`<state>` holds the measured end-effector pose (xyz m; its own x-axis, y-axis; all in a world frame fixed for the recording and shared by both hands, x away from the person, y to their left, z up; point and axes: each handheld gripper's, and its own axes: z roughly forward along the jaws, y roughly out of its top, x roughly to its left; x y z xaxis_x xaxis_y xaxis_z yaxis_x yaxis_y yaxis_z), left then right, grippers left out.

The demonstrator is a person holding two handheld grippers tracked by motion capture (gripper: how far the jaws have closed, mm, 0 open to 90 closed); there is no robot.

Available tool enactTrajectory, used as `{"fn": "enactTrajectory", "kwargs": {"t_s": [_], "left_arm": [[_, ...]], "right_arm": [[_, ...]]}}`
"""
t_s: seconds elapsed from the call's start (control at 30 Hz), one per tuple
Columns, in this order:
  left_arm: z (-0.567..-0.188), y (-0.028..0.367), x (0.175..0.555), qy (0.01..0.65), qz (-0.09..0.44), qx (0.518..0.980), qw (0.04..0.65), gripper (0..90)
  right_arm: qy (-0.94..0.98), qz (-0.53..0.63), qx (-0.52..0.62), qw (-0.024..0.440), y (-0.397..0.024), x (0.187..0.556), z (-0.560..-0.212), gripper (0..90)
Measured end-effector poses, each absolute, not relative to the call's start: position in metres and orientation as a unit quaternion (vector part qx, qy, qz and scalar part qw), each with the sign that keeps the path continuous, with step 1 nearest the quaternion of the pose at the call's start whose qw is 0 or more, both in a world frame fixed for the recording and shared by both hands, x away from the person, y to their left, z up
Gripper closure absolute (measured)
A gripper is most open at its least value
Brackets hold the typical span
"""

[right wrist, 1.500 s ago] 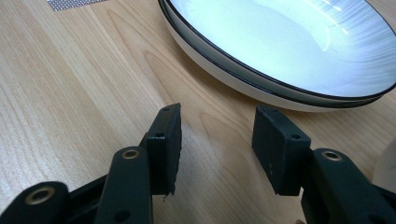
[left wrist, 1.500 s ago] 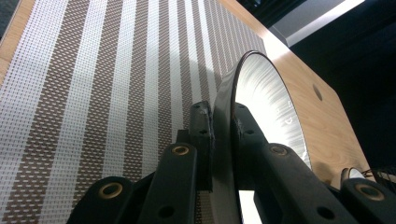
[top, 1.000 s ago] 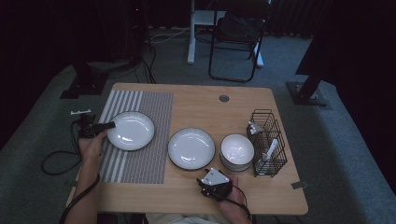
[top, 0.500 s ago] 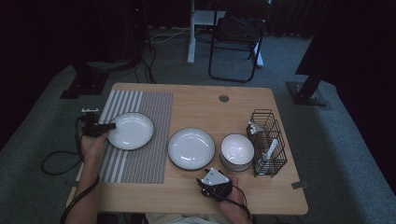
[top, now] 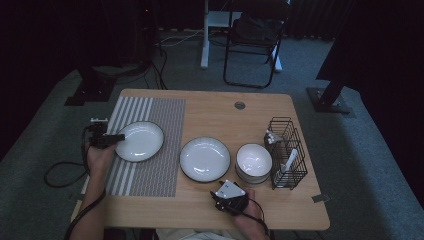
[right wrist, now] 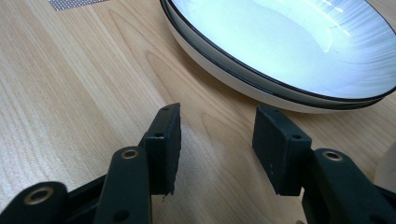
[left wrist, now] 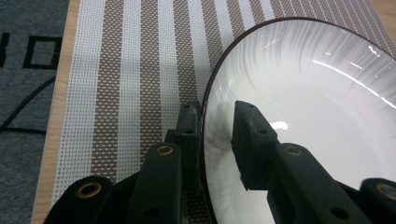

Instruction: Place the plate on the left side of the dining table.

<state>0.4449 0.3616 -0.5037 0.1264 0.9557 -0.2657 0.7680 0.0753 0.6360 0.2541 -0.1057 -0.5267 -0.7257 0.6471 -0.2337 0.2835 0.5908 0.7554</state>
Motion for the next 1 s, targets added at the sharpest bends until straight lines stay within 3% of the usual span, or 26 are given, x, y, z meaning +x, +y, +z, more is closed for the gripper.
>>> {"fn": "enactTrajectory", "kwargs": {"t_s": [0.27,0.5,1.0], "left_arm": [[-0.504,0.361,0.445,0.643,0.138,0.669,0.345,73.5],[-0.501,0.360,0.444,0.639,0.143,0.669,0.350,66.1],[-0.485,0.354,0.434,0.620,0.211,0.679,0.331,61.4]], "right_arm": [[0.856,0.362,0.271,0.250,-0.106,0.254,-0.527,51.4],[0.856,0.363,0.272,0.247,-0.106,0.255,-0.527,51.0],[0.857,0.366,0.272,0.240,-0.107,0.256,-0.526,49.8]]}}
